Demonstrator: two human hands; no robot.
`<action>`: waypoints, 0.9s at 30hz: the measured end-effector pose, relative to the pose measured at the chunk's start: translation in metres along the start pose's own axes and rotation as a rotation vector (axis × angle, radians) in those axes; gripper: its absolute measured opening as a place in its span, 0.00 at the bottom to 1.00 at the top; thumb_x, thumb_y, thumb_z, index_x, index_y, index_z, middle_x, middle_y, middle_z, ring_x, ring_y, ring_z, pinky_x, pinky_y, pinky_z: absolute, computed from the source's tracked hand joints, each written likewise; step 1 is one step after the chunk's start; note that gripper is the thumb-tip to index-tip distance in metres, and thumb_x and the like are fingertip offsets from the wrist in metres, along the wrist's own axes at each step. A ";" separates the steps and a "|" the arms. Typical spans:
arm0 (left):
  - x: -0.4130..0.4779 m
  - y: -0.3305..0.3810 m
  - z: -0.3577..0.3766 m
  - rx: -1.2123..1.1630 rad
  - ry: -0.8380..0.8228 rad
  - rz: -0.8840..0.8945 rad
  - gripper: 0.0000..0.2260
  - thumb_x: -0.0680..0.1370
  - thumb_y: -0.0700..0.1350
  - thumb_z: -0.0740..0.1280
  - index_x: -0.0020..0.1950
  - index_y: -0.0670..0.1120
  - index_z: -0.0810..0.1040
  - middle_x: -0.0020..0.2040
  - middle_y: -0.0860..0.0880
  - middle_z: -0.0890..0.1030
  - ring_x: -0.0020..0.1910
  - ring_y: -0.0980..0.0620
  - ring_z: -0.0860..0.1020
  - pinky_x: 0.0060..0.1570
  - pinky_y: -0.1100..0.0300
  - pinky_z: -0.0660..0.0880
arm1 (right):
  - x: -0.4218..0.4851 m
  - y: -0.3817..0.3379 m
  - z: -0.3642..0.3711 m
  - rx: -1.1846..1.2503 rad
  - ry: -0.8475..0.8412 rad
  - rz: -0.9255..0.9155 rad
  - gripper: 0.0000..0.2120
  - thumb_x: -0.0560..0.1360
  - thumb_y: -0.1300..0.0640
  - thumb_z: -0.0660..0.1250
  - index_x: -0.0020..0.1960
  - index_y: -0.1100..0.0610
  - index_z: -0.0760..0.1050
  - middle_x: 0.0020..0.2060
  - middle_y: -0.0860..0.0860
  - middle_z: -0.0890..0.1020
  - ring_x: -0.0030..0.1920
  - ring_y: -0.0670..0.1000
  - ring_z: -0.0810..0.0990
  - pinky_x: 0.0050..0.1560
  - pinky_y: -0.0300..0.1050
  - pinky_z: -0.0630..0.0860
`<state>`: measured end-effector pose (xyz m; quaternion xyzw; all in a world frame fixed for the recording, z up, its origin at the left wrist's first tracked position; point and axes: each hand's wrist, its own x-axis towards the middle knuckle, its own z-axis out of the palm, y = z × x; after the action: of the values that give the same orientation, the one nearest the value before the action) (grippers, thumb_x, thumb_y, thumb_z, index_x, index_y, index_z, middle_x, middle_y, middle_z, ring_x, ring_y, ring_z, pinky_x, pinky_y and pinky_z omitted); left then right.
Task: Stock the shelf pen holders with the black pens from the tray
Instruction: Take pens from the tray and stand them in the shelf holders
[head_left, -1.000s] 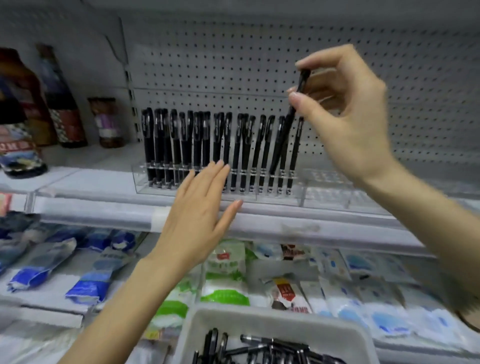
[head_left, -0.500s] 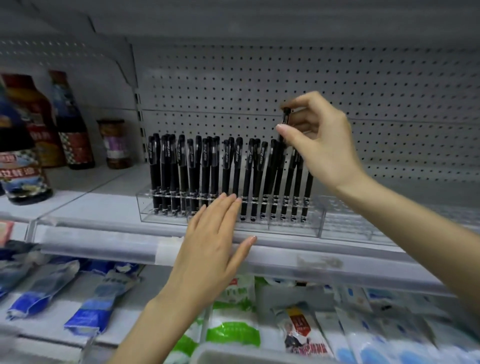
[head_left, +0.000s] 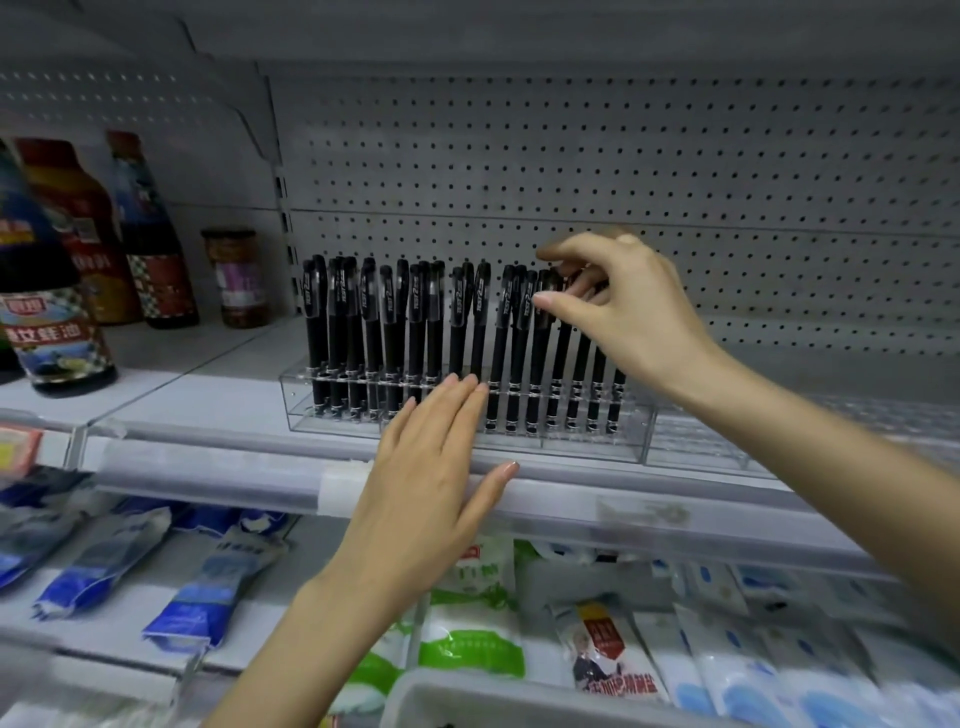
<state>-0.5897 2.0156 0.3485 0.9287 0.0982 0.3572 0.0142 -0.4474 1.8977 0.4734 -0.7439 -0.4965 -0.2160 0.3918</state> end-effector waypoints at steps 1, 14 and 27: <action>0.000 0.000 -0.001 -0.009 -0.011 0.003 0.30 0.81 0.62 0.47 0.77 0.45 0.59 0.76 0.49 0.61 0.75 0.56 0.53 0.73 0.55 0.50 | -0.001 -0.001 -0.001 -0.008 -0.006 0.007 0.17 0.73 0.52 0.71 0.61 0.51 0.76 0.50 0.50 0.76 0.44 0.40 0.77 0.54 0.34 0.71; -0.070 0.027 -0.015 -0.147 -0.049 -0.016 0.29 0.81 0.60 0.50 0.78 0.44 0.57 0.78 0.49 0.57 0.76 0.57 0.52 0.74 0.59 0.44 | -0.110 -0.020 -0.012 0.063 -0.154 0.005 0.16 0.72 0.55 0.72 0.60 0.51 0.76 0.46 0.48 0.72 0.41 0.44 0.76 0.44 0.27 0.72; -0.270 0.029 0.035 -0.320 -0.387 -0.491 0.36 0.75 0.68 0.45 0.79 0.51 0.49 0.77 0.59 0.47 0.72 0.71 0.41 0.72 0.68 0.41 | -0.331 0.032 0.118 0.000 -0.832 0.268 0.22 0.76 0.46 0.66 0.67 0.52 0.71 0.59 0.47 0.74 0.62 0.47 0.70 0.60 0.38 0.66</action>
<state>-0.7577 1.9367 0.1471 0.9139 0.2570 0.1715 0.2633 -0.5637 1.7969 0.1560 -0.8253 -0.5112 0.1549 0.1831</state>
